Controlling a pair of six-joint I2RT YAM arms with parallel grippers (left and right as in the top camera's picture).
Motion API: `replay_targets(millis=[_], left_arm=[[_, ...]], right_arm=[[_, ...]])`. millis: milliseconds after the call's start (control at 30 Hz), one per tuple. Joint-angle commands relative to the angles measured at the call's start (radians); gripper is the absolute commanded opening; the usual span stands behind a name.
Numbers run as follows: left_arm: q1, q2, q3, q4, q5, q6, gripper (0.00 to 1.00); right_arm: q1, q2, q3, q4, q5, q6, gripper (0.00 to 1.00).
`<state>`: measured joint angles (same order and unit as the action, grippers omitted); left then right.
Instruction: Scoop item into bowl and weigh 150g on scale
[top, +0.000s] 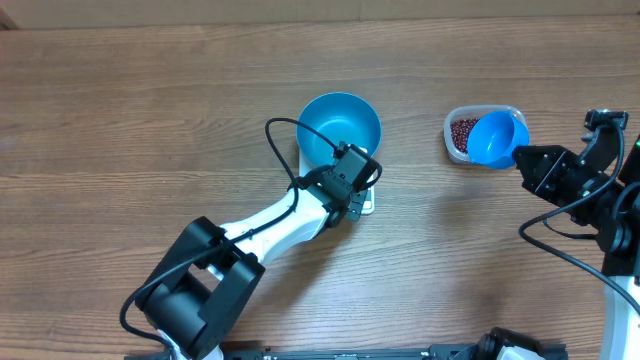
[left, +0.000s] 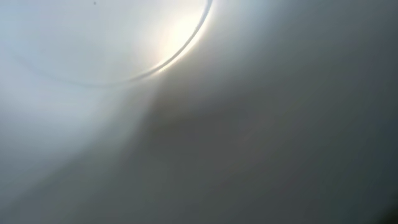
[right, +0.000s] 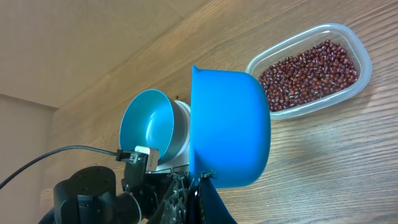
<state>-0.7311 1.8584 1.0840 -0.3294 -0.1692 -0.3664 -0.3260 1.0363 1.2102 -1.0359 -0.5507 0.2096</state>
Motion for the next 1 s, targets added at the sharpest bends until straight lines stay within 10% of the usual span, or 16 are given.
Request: replay_targets(millis=[0,967], left_arm=[[0.005,0.048,0.014,0.018,0.018,-0.010,0.04],[0.004,0.037,0.047,-0.102,0.005,-0.037,0.04]], right_arm=[[-0.003,-0.006,0.013,0.002,-0.012,0.002,0.04],[-0.003,-0.006,0.013,0.007,-0.012,0.002,0.04]])
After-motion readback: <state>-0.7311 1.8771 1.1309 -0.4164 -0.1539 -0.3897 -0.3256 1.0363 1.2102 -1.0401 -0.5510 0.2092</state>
